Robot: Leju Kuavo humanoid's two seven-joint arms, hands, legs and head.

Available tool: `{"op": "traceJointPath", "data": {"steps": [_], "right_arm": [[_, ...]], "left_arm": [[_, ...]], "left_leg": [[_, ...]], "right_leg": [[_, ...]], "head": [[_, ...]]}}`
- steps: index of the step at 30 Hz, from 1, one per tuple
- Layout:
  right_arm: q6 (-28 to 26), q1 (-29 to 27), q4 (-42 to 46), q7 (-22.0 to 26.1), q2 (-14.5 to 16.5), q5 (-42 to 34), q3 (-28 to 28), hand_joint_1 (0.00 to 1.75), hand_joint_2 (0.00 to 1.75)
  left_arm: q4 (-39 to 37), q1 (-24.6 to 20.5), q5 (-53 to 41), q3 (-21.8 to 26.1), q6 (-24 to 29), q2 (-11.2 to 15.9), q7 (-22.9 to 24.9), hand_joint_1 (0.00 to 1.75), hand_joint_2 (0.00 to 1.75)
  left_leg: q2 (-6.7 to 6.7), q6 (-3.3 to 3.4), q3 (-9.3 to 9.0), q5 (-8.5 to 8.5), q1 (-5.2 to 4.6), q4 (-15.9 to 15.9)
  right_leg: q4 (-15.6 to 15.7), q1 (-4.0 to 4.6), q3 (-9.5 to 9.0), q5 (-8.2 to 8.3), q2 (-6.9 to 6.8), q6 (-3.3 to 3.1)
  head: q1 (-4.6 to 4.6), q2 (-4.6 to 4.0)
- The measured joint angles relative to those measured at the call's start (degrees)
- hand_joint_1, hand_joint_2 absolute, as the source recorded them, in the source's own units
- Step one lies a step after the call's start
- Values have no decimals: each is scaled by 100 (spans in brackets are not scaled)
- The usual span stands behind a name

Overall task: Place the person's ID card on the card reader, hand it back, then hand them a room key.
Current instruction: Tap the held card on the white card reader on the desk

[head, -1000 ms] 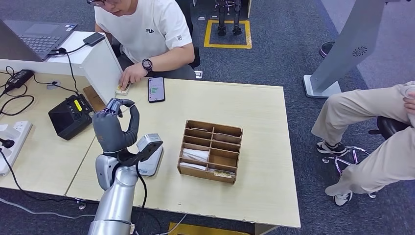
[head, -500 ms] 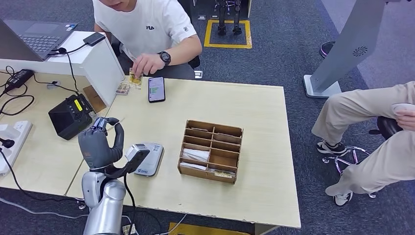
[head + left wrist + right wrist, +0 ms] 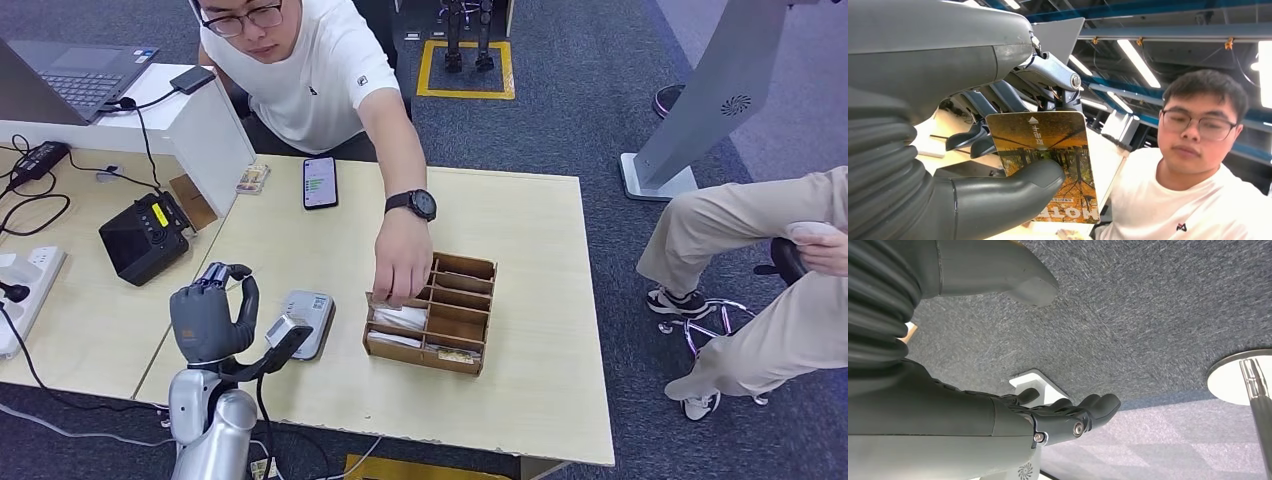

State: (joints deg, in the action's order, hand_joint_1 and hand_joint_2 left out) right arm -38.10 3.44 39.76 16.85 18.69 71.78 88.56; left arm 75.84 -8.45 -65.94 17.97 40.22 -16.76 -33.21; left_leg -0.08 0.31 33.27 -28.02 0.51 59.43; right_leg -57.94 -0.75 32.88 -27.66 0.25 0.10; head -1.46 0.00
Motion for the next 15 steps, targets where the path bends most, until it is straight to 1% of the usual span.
{"op": "traceJointPath", "data": {"steps": [5, 10, 15], "right_arm": [[0, 0, 5, 0, 3, 5, 0, 0, 175], [0, 0, 16, -17, 8, -8, 1, 0, 175], [0, -2, 26, -81, 9, -1, 0, 0, 175]], "left_arm": [[-62, 38, -60, 0, 0, 2, 36, 175, 175], [-208, 114, -186, -29, 0, 25, 224, 175, 175], [-460, 265, -448, -101, 0, 33, 219, 175, 175]], "left_leg": [[0, 0, 0, 0, 0, 0], [1, 0, -2, 0, 0, 0], [1, 0, -2, 0, 0, 0]], "right_leg": [[0, 0, 0, 0, 0, 0], [0, 0, 0, 0, 0, 0], [1, 0, 1, 0, 1, 0]], "head": [[0, 0], [0, 0], [1, 0]]}}
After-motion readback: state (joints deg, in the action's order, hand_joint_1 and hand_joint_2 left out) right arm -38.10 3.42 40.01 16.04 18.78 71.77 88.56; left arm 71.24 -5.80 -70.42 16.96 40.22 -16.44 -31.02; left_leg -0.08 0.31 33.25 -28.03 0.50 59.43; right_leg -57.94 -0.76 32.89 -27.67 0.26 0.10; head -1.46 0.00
